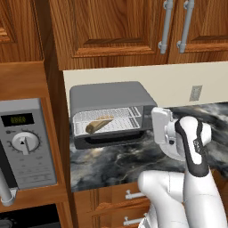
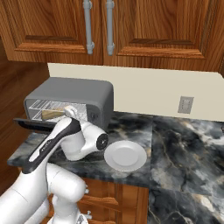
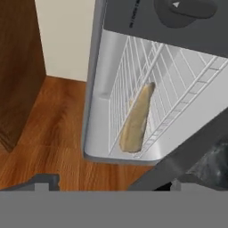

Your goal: Pull the toaster oven rack outwards. Pick up the baguette from the plate and place it on the toaster oven rack. Close the toaster oven door fully and set the temperature to the lowest setting.

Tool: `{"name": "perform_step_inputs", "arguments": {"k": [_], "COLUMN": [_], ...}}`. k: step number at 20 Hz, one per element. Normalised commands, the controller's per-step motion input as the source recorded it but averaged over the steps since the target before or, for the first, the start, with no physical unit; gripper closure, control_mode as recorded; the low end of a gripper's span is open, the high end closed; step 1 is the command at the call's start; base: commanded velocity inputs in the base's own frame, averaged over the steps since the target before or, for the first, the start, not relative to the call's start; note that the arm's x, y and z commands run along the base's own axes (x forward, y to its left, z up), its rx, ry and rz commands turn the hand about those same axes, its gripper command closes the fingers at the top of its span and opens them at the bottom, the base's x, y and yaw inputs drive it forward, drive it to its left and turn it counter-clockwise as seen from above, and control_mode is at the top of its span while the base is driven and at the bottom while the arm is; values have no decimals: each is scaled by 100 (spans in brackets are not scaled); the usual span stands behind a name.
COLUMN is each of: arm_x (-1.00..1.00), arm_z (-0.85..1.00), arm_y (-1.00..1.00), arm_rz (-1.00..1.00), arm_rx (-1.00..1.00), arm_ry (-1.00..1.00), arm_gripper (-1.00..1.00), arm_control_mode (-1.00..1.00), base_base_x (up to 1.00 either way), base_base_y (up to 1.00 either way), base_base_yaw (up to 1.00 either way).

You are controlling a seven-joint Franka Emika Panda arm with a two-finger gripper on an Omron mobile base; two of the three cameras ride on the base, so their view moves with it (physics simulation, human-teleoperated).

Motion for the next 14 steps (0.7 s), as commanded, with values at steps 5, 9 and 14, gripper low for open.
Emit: {"name": "perform_step_inputs", "arguments": {"k": [5, 9, 14], "arm_x": [40, 43, 43], "arm_z": [15, 8, 4], "arm_y": [-1, -1, -3], "arm_rz": [-16, -15, -13], "arm_rx": [0, 0, 0], "arm_ry": [2, 3, 3], "arm_gripper": [-100, -100, -100], "arm_control_mode": [-100, -100, -100], "base_base_x": [0, 0, 0], "base_base_y": [0, 0, 0], "base_base_yaw": [0, 0, 0]}}
